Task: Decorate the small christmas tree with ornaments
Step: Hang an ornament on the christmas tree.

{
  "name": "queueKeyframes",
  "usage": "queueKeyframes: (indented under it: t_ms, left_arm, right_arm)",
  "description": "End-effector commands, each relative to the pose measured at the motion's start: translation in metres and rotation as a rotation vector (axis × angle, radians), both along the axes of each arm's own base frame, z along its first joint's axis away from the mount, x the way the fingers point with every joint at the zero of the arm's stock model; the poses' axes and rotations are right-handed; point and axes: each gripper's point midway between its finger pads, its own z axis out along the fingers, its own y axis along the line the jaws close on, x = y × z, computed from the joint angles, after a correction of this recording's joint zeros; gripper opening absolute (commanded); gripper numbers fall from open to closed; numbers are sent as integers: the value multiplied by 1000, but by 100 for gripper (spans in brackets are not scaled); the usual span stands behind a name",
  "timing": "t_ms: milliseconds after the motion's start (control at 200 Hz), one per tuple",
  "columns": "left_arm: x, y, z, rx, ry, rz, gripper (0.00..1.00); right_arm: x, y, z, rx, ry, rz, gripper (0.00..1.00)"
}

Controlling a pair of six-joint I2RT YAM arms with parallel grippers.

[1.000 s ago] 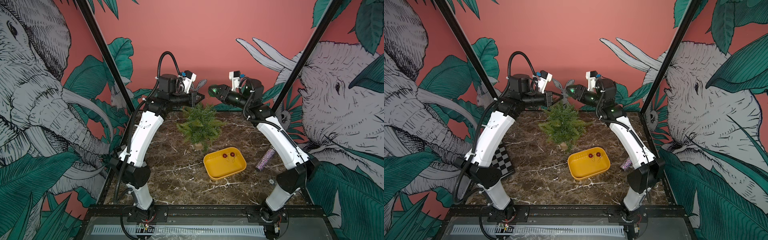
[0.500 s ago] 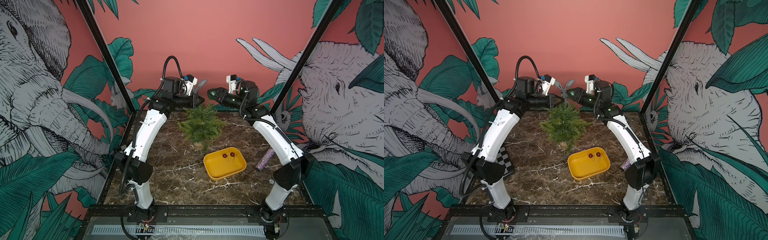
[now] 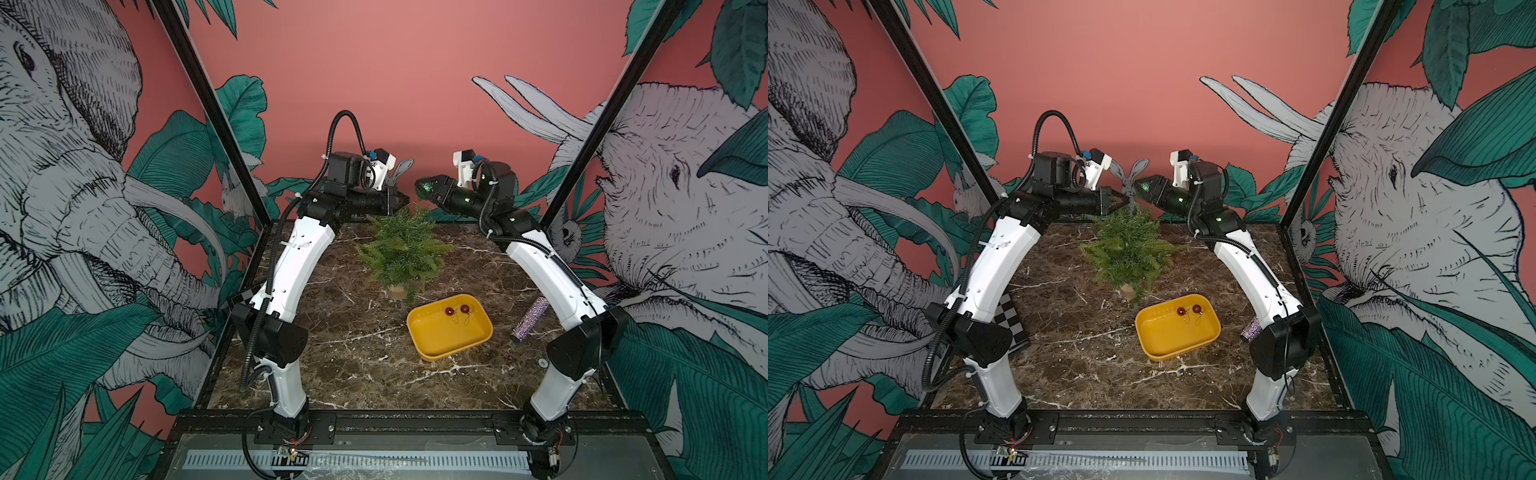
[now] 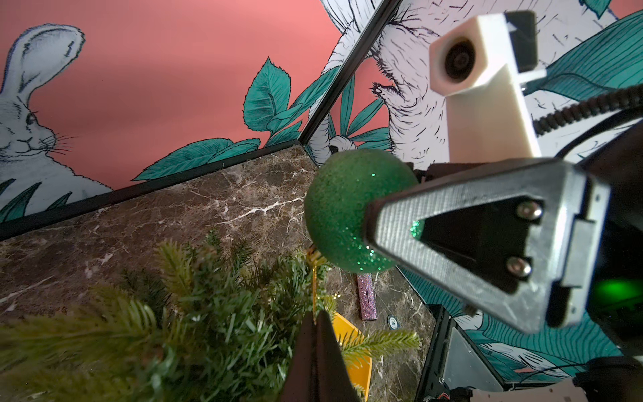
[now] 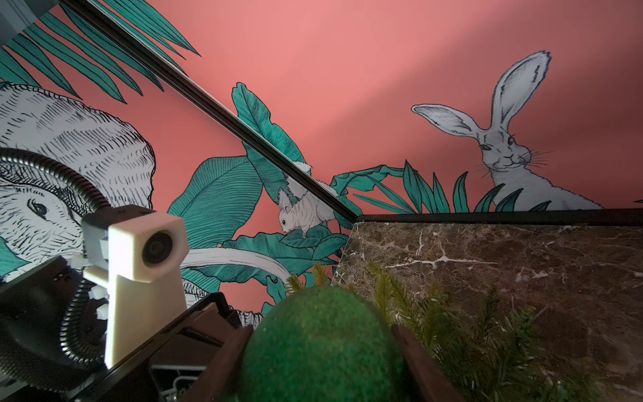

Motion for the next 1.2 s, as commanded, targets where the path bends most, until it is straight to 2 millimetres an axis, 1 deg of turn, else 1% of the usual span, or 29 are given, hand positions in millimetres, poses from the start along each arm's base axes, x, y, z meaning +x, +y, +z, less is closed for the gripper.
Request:
queueKeyframes:
  t_ms: [0,365,680,770,980,1195]
  left_arm:
    - [-1,3,-2,18,8,5,0]
    - [-3,0,-5,9,20,-16,0]
    - [-10,-5,2,-17,12,-46,0]
    - [-12,-7,4,-17,5,-51,0]
    - [-12,-11,0,-13,19,-57,0]
    - [-14,-13,6,-25,-3,-64,0]
  right_arm:
    - [-3,-8,16,24,-48,-18,57]
    - [-11,-16,22,39,-73,-35,57]
    - [-18,-20,33,50,-99,-38,58]
    - [-19,-21,32,47,-96,-41,58]
    - [-21,-23,29,50,-93,-43,58]
    - [-26,-26,40,66,-122,-44,58]
